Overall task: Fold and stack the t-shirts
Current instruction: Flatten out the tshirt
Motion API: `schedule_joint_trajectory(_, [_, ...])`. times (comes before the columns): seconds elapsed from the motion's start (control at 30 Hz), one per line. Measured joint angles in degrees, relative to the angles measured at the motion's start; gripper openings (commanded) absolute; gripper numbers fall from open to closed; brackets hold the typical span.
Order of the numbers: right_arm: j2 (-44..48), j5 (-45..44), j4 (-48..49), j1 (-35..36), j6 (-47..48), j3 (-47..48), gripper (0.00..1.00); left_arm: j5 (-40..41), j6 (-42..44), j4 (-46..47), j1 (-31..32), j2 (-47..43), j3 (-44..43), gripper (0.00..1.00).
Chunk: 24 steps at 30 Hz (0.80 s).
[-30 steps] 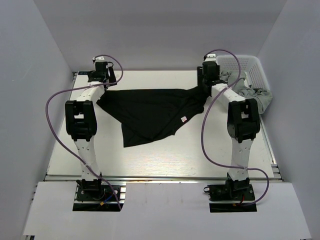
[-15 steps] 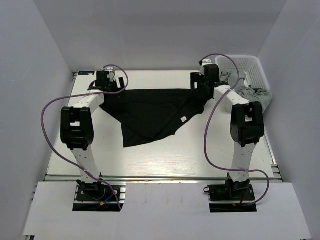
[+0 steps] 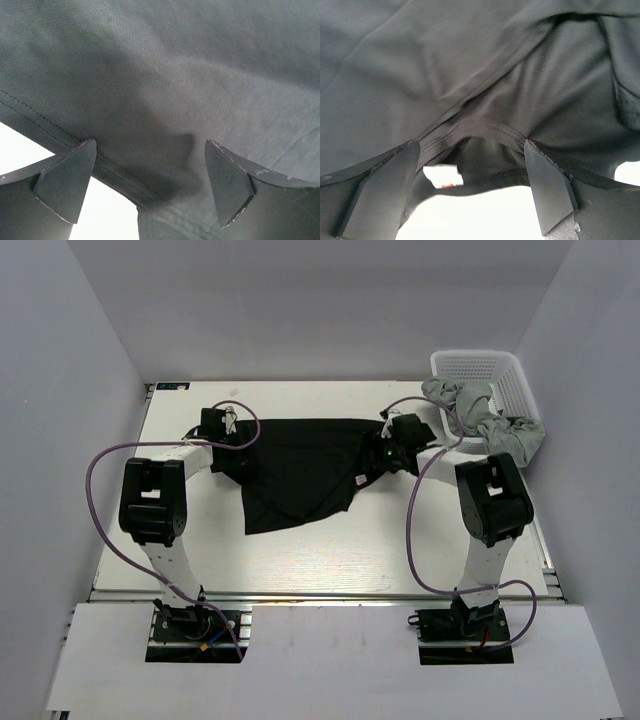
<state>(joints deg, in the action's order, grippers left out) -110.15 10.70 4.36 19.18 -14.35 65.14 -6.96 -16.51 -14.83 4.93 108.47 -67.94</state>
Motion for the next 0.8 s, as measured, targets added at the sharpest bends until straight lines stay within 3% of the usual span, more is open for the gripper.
schedule_joint_trajectory(0.3, [9.3, -0.3, 7.8, 9.4, -5.6, -14.4, 0.90, 11.7, -3.7, -3.0, -0.6, 5.4, -7.6, 1.00])
schedule_joint_trajectory(0.53, [16.9, -2.9, 1.6, 15.2, -7.1, -19.6, 0.90, 15.2, -3.5, -7.1, -1.9, 8.5, -13.3, 1.00])
schedule_joint_trajectory(0.67, [21.0, -7.2, -4.2, 15.3, -6.5, -18.9, 0.90, 14.2, -2.3, -8.4, -2.0, 5.3, -12.5, 1.00])
schedule_joint_trajectory(0.8, [27.1, -12.8, -6.4, 14.9, -6.9, -18.1, 0.90, 9.7, -3.5, -9.7, -1.2, -4.7, -6.1, 1.00])
